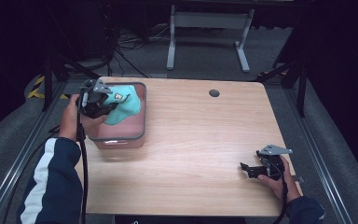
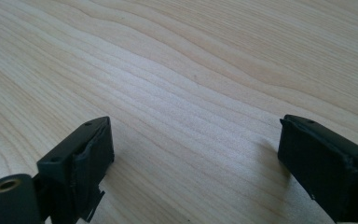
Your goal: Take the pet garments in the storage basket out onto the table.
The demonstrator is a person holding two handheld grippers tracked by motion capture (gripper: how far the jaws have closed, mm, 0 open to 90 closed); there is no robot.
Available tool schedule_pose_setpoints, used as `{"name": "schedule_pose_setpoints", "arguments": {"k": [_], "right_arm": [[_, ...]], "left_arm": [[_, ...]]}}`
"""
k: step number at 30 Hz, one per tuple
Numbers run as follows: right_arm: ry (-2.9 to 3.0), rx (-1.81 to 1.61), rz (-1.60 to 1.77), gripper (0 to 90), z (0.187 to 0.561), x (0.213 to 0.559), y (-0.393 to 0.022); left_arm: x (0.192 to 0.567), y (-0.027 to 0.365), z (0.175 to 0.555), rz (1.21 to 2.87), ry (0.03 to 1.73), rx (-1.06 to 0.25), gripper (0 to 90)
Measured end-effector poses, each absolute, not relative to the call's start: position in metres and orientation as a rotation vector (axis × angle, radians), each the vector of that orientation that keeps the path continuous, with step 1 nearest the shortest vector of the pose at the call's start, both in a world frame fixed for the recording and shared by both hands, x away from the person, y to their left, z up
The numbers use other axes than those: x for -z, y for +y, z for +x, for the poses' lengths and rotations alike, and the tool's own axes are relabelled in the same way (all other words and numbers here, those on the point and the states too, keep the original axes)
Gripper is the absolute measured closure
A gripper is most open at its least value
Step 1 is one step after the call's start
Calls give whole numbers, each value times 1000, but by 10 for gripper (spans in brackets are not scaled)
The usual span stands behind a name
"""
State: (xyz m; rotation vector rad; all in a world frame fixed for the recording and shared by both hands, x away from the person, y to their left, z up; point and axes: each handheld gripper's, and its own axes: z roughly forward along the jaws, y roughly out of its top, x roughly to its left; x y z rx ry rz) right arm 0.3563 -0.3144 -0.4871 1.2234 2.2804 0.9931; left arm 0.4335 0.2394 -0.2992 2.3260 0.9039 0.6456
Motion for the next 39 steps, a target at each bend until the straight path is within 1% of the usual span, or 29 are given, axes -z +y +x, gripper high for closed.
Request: {"name": "schedule_pose_setpoints", "arguments": {"k": [8,16,18,21,23,31,39], "right_arm": [[2280,-992,1225,109,356,487,-315],[2281,-992,1222,109,354,487,-320],[2282,-987,1219,109,354,487,-321],[2285,-990,1218,109,353,487,-324],[2284,-992,1220,109,353,487,-324],[2285,-992,1220,109,352,487,-326],[2285,-992,1219,109,352,487,-326]], "left_arm": [[285,215,420,2325,788,-639,821],[275,167,406,2393,590,-612,822],[275,162,405,2400,572,-606,822],[281,135,402,2439,508,-567,822],[283,128,402,2455,483,-554,822],[315,73,407,2562,358,-451,822],[350,45,413,2603,337,-354,821]]}}
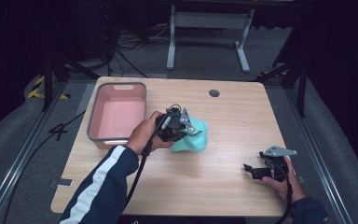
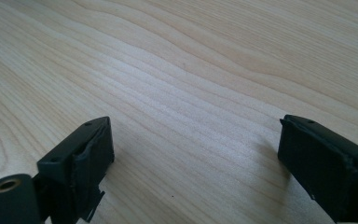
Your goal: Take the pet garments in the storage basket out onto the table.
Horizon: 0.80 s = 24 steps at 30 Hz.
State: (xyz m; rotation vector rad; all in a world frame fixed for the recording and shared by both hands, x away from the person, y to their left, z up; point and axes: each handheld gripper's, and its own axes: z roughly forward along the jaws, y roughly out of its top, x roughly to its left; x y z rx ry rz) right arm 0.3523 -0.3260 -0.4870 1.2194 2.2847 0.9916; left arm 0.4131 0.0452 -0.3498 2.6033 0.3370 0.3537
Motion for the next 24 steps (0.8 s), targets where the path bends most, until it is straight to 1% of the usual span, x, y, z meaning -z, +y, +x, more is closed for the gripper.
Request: {"name": "schedule_pose_setpoints", "arguments": {"k": [5,14,20,24], "right_arm": [[2285,-992,1220,109,352,487,-326],[2285,-991,1219,109,352,487,-326],[2285,-991,1219,109,352,487,-326],[2285,-992,1220,109,352,487,-326]], "left_arm": [[372,34,416,2618,351,-293,820],[407,18,416,2644,350,-230,816],[427,13,413,2653,358,-220,807],[434,12,414,2663,366,-207,795]]}}
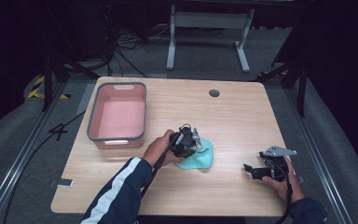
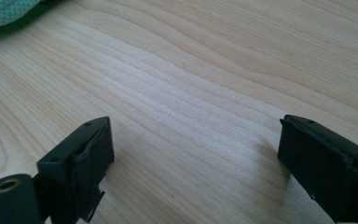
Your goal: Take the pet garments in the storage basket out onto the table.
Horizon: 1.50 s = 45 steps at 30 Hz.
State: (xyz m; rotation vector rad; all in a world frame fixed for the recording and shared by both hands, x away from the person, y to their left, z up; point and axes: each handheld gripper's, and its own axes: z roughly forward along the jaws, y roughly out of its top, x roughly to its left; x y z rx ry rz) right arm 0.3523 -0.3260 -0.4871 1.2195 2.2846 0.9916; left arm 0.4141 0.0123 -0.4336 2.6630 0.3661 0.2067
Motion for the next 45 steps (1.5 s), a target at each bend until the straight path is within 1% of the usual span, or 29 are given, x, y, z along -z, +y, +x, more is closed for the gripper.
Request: {"name": "schedule_pose_setpoints", "arguments": {"k": [2,4,7,8,9,15,17,20,21,23,26,29,32,38,45], "right_arm": [[2285,-992,1219,109,352,487,-326],[2285,-991,1220,109,352,487,-326],[2285,-992,1219,109,352,487,-326],[2284,-992,1219,109,352,487,-326],[2284,-992,1219,109,352,487,-326],[2285,-991,1219,109,352,487,-326],[2285,-991,1219,109,352,487,-326],[2285,-991,1219,109,352,487,-326],[2285,-992,1219,109,352,487,-326],[2285,-991,1219,109,352,487,-326],[2284,-991,1219,109,352,487,-326],[2284,-991,1219,109,352,487,-326],[2285,-991,1219,109,352,487,-326],[2284,-991,1219,109,352,487,-326],[2283,-992,1220,109,352,487,-326]], "left_arm": [[435,12,414,2651,372,-200,785],[433,13,415,2636,378,-204,736],[433,13,415,2632,373,-203,712],[432,13,415,2635,377,-203,657],[432,12,414,2635,385,-210,657],[426,14,413,2619,403,-233,489],[422,16,412,2612,394,-237,464],[418,18,411,2605,387,-245,402],[414,21,411,2600,387,-279,374],[412,23,410,2592,397,-279,366],[407,28,409,2578,404,-295,319],[401,34,406,2568,396,-311,318],[396,39,402,2559,407,-336,290],[391,49,393,2556,402,-369,262],[389,61,383,2566,410,-444,244]]}}
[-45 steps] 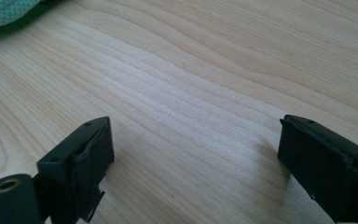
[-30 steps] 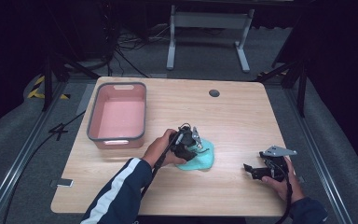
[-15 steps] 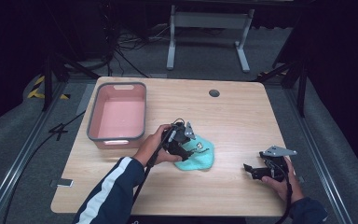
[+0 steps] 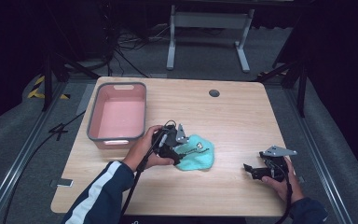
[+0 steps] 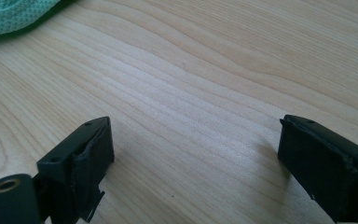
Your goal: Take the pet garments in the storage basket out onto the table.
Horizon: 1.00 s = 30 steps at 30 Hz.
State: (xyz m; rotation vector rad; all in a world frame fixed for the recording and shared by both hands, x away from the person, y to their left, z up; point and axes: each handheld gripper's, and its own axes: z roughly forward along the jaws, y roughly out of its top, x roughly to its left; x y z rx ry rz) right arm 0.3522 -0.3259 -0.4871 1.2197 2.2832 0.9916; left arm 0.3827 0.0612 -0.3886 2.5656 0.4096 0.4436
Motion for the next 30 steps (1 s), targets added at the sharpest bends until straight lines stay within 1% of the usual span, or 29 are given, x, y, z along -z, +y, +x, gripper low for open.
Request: {"name": "schedule_pose_setpoints", "arguments": {"k": [17,30], "right_arm": [[2275,-990,1222,124,350,487,-325],[2272,-990,1229,125,349,487,-325]], "left_arm": [[388,103,360,2508,416,-425,239],[398,147,349,2510,490,-441,226]]}}
